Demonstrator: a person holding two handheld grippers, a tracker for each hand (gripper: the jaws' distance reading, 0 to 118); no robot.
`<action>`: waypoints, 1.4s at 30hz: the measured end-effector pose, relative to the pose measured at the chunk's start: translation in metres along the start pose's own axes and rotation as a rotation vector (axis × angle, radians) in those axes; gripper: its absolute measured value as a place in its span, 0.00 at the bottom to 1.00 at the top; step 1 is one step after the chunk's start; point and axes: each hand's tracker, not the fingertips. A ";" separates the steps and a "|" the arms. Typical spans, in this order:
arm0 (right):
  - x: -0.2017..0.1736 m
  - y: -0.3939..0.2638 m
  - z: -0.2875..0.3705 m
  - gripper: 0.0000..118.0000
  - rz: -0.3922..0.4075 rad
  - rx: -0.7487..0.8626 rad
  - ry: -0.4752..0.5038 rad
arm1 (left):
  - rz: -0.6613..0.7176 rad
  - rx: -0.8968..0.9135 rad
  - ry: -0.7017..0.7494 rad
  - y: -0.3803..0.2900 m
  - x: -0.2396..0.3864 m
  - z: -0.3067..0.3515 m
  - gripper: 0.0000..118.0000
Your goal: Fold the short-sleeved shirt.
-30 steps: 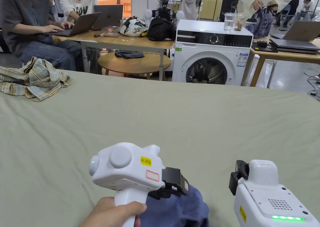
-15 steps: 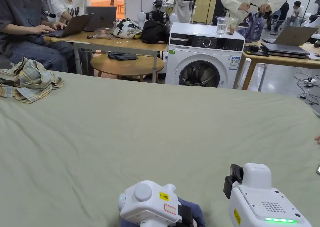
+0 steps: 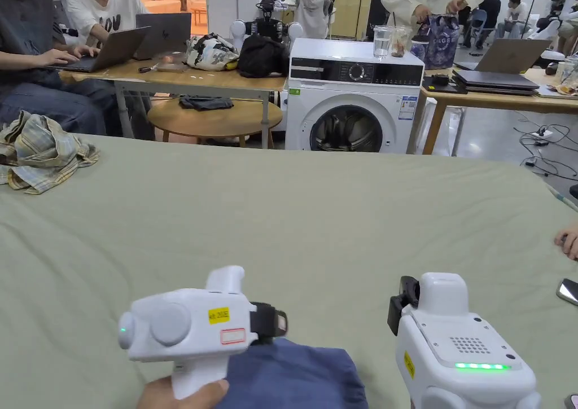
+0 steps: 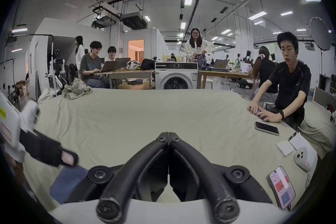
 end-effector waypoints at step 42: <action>-0.061 -0.088 -0.020 0.00 0.052 -0.526 0.133 | 0.012 0.042 0.187 -0.054 -0.087 0.086 0.02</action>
